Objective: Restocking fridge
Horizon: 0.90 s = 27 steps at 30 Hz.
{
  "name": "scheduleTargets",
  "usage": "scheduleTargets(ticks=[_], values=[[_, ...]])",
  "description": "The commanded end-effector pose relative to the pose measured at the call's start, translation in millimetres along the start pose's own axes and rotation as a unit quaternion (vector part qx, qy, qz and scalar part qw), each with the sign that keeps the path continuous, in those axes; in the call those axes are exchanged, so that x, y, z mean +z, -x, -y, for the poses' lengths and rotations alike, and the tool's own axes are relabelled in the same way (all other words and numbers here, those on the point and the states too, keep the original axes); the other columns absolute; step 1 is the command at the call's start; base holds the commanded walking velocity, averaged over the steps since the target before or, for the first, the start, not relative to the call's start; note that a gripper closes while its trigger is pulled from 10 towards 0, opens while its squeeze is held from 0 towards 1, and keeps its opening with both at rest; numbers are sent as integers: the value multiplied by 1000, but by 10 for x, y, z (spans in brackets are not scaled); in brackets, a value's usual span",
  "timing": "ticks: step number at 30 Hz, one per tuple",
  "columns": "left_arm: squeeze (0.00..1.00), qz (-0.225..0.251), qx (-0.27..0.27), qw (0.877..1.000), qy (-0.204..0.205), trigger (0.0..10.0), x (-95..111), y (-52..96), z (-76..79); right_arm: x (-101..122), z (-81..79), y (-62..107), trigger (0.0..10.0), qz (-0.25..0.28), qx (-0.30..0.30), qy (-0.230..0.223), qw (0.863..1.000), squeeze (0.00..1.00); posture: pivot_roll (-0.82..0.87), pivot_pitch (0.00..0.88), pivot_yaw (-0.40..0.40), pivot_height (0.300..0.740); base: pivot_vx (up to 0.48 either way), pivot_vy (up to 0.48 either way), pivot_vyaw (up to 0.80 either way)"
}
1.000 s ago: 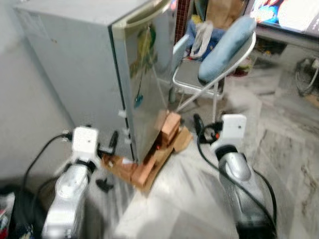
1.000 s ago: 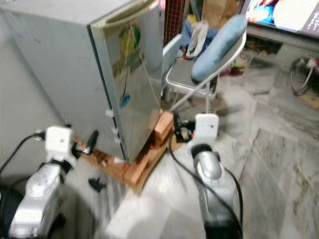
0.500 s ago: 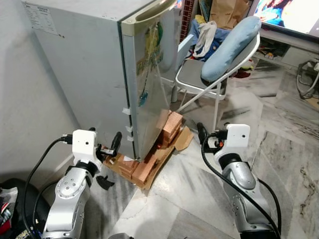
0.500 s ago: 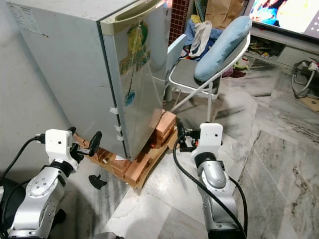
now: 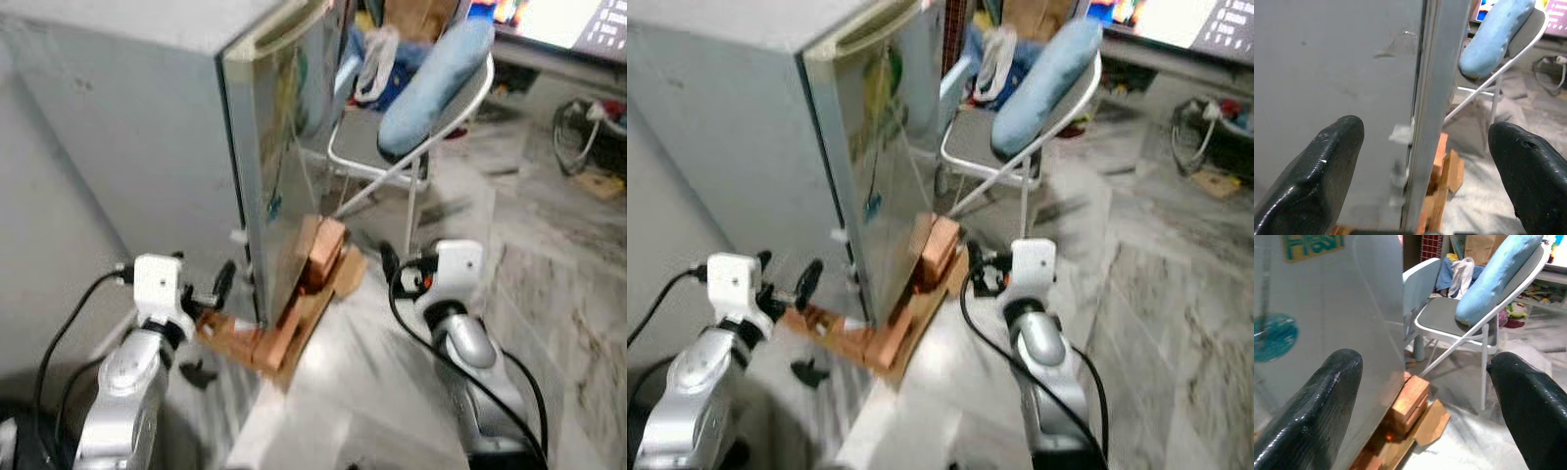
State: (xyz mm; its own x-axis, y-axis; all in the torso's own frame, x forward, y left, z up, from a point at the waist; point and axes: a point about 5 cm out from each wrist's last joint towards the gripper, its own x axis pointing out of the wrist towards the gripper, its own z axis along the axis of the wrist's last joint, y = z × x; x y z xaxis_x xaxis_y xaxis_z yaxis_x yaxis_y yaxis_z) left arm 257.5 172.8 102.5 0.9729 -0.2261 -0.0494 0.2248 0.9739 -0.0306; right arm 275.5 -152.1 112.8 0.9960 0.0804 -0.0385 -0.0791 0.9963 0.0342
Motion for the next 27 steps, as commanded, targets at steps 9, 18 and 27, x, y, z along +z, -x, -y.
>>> scheduleTargets(ticks=[9,18,27], values=[[0,-21,-31,999,2,10000,-62,-3,109,30,108,-5,10000,-2,-10,12,1000,0,53,73,-46,740,0,0,-401],[0,-39,-19,998,38,10000,-57,-28,-16,-11,99,4,10000,-19,-7,11,1000,0,52,84,-55,740,0,0,-176],[0,-8,11,1000,20,10000,41,-58,-79,-56,86,42,10000,-29,0,14,999,0,53,97,-55,740,0,0,-785]])
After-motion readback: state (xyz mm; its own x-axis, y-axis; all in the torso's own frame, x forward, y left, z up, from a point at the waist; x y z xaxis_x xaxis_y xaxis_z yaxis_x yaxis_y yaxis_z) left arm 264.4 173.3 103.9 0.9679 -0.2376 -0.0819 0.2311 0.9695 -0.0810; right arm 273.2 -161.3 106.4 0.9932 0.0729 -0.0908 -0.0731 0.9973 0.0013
